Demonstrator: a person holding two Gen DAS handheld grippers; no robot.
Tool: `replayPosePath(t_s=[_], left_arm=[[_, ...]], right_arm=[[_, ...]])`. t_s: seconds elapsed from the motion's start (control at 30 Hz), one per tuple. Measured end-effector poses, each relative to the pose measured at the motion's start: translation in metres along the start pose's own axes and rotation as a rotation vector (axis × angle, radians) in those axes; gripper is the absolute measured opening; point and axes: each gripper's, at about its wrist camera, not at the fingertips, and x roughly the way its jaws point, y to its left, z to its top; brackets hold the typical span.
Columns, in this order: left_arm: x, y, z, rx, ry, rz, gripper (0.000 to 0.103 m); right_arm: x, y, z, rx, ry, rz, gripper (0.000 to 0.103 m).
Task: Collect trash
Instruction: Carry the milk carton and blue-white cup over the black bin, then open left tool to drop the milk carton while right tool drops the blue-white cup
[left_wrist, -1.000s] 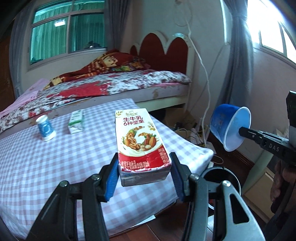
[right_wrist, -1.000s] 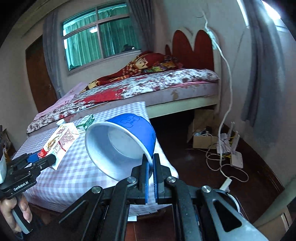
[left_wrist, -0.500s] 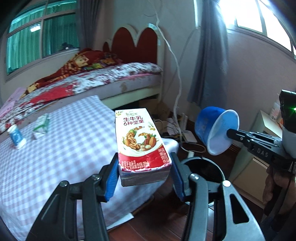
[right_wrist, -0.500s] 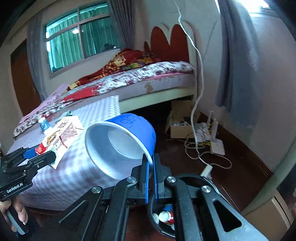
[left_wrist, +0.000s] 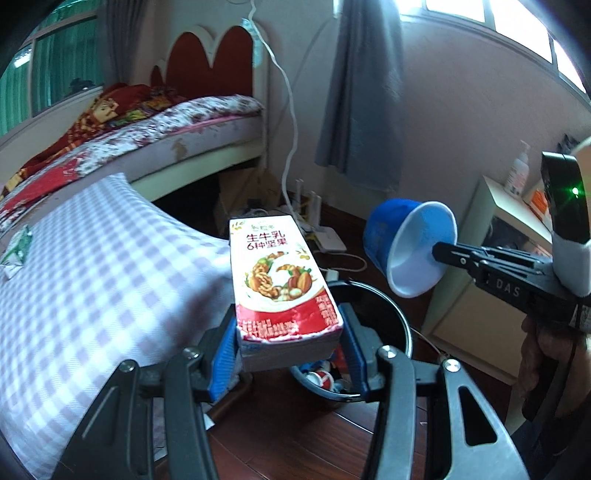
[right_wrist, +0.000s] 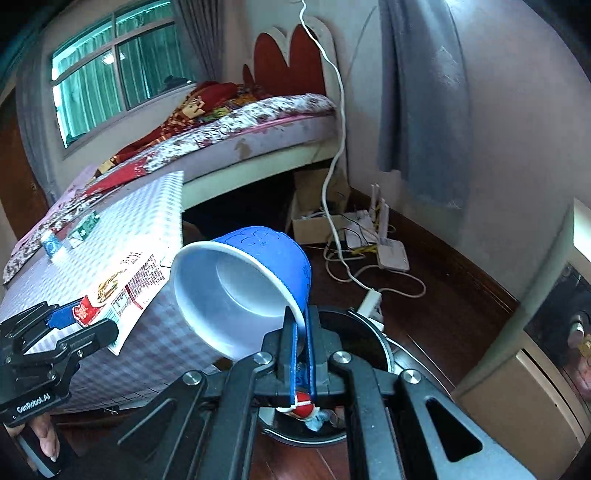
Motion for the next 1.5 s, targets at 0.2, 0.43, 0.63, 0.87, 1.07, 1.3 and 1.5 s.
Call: replayPosePath(t_s=[0.2, 0.43, 0.63, 0.87, 1.07, 1.3, 1.5], left_arm=[[0.018, -0.017, -0.006, 0.019, 0.046, -0.043, 0.052], [0.047, -0.023, -0.011, 0.012, 0.112, -0.074, 0.052], [0.065, -0.025, -0.019, 0.006, 0.158, -0.097, 0.052], [0.086, -0.024, -0.027, -0.013, 0.216, -0.123, 0.052], [0.100, -0.023, -0.030, -0.024, 0.246, -0.156, 0.052], [0.119, -0.025, -0.033, -0.038, 0.299, -0.196, 0.053], [0.131, -0.015, -0.039, -0.075, 0.327, -0.192, 0.080]], right_arm=[[0.006, -0.017, -0.010, 0.015, 0.032, -0.031, 0.004], [0.018, -0.031, -0.022, 0.016, 0.079, -0.056, 0.004], [0.033, -0.036, -0.030, 0.005, 0.124, -0.067, 0.004], [0.053, -0.038, -0.037, -0.005, 0.179, -0.077, 0.004], [0.077, -0.037, -0.046, -0.024, 0.240, -0.082, 0.004], [0.100, -0.042, -0.050, -0.019, 0.287, -0.092, 0.004], [0.124, -0.052, -0.061, -0.041, 0.361, -0.166, 0.043]])
